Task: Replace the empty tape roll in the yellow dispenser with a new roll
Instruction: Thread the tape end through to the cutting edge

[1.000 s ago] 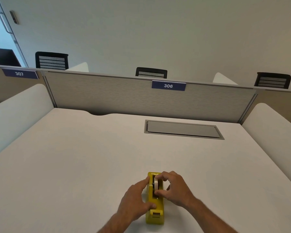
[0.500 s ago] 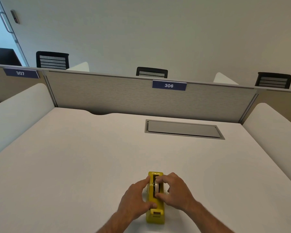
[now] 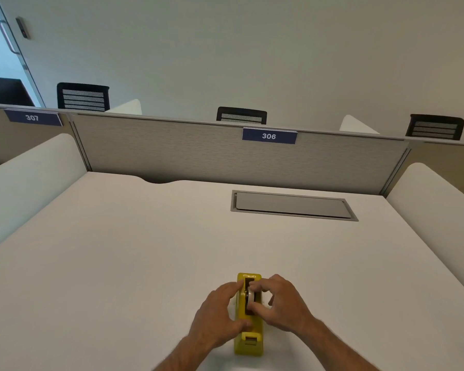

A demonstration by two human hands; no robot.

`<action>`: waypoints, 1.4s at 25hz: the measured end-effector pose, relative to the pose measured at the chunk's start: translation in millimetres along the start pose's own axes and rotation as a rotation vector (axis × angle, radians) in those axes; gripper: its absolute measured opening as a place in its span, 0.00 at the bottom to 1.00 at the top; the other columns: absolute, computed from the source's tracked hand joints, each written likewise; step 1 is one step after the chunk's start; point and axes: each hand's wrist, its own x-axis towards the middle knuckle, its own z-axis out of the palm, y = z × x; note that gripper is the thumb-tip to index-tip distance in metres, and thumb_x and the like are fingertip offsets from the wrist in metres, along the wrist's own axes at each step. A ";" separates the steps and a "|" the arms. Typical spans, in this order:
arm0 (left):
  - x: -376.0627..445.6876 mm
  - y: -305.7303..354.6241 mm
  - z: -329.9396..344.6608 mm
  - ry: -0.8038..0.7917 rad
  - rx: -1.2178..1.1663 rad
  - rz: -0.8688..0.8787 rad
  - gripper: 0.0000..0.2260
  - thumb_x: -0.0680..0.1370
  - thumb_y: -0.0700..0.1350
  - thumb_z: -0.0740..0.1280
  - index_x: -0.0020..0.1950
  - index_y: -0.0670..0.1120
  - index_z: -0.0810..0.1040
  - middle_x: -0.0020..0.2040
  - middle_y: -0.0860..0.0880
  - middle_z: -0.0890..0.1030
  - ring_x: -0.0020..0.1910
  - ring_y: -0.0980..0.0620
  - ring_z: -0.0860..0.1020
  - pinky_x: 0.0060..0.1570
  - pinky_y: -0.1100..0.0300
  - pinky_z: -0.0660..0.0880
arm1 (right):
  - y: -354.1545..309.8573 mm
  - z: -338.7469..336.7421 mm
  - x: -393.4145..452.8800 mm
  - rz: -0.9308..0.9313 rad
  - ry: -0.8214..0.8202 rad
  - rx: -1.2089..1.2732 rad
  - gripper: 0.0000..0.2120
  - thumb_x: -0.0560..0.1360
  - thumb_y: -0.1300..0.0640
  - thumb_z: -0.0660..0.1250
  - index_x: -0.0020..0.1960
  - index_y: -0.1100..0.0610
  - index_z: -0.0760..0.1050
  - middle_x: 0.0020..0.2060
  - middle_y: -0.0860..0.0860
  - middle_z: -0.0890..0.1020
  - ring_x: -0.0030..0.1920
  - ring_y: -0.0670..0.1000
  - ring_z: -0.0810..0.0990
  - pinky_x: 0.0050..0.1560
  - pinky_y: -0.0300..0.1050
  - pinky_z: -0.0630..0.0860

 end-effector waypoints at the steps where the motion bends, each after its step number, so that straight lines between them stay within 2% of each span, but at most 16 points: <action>1: 1.9 0.8 -0.4 0.003 -0.016 0.018 0.39 0.68 0.59 0.75 0.76 0.59 0.63 0.76 0.57 0.67 0.71 0.53 0.69 0.71 0.50 0.70 | -0.8 -1.1 1.5 -0.008 0.010 -0.004 0.18 0.67 0.41 0.72 0.55 0.44 0.82 0.41 0.27 0.74 0.48 0.43 0.77 0.45 0.42 0.81; 3: 7.0 2.2 -0.8 0.015 -0.029 0.042 0.33 0.72 0.55 0.73 0.74 0.59 0.66 0.76 0.56 0.66 0.70 0.52 0.69 0.71 0.50 0.70 | -1.9 -3.0 4.0 -0.039 0.019 -0.024 0.15 0.68 0.42 0.72 0.53 0.44 0.83 0.40 0.26 0.76 0.48 0.43 0.77 0.43 0.41 0.81; 6: 13.7 2.9 -0.6 0.030 -0.040 0.039 0.27 0.73 0.54 0.73 0.71 0.61 0.71 0.75 0.56 0.67 0.68 0.52 0.71 0.69 0.51 0.72 | -1.0 -5.0 5.7 -0.086 0.032 -0.029 0.10 0.70 0.43 0.70 0.49 0.45 0.85 0.42 0.34 0.85 0.46 0.44 0.77 0.40 0.43 0.80; 8: 16.6 1.8 0.4 0.035 -0.040 0.029 0.25 0.73 0.54 0.74 0.68 0.61 0.73 0.74 0.56 0.68 0.67 0.52 0.72 0.68 0.52 0.73 | -1.6 -7.0 6.9 -0.116 0.040 -0.044 0.10 0.71 0.44 0.69 0.47 0.45 0.85 0.42 0.37 0.86 0.45 0.45 0.77 0.39 0.44 0.80; 13: 19.8 -0.6 3.2 0.051 -0.053 0.046 0.23 0.70 0.54 0.75 0.64 0.61 0.75 0.69 0.58 0.72 0.62 0.55 0.73 0.65 0.55 0.75 | -2.5 -9.5 7.4 -0.187 0.004 -0.134 0.13 0.70 0.40 0.67 0.48 0.46 0.83 0.42 0.40 0.85 0.45 0.44 0.75 0.38 0.44 0.79; 18: 21.5 -0.7 3.5 0.055 -0.041 0.067 0.23 0.69 0.55 0.76 0.62 0.60 0.75 0.68 0.58 0.73 0.60 0.58 0.73 0.63 0.59 0.75 | -1.5 -11.3 9.9 -0.176 0.025 -0.096 0.06 0.73 0.48 0.69 0.46 0.45 0.85 0.40 0.39 0.87 0.43 0.44 0.76 0.39 0.45 0.78; 24: 23.9 0.2 2.9 0.053 -0.020 0.061 0.24 0.68 0.56 0.76 0.63 0.59 0.75 0.67 0.58 0.73 0.61 0.56 0.73 0.64 0.56 0.76 | 1.2 -10.1 10.6 -0.204 -0.017 -0.139 0.17 0.68 0.38 0.69 0.51 0.45 0.83 0.42 0.41 0.85 0.46 0.46 0.75 0.38 0.47 0.80; 30: 23.4 1.2 1.2 0.060 -0.015 0.068 0.24 0.68 0.54 0.77 0.63 0.58 0.76 0.67 0.57 0.73 0.61 0.56 0.74 0.64 0.55 0.76 | 5.3 -9.2 14.7 -0.218 0.006 -0.079 0.09 0.73 0.47 0.67 0.48 0.46 0.85 0.41 0.40 0.87 0.43 0.45 0.76 0.40 0.46 0.78; 35: 23.9 3.0 0.8 0.062 -0.009 0.064 0.25 0.67 0.55 0.77 0.63 0.58 0.76 0.66 0.57 0.73 0.61 0.56 0.73 0.64 0.56 0.75 | 7.4 -8.3 15.3 -0.223 0.006 -0.057 0.08 0.72 0.46 0.69 0.48 0.45 0.85 0.41 0.39 0.86 0.44 0.44 0.76 0.37 0.43 0.79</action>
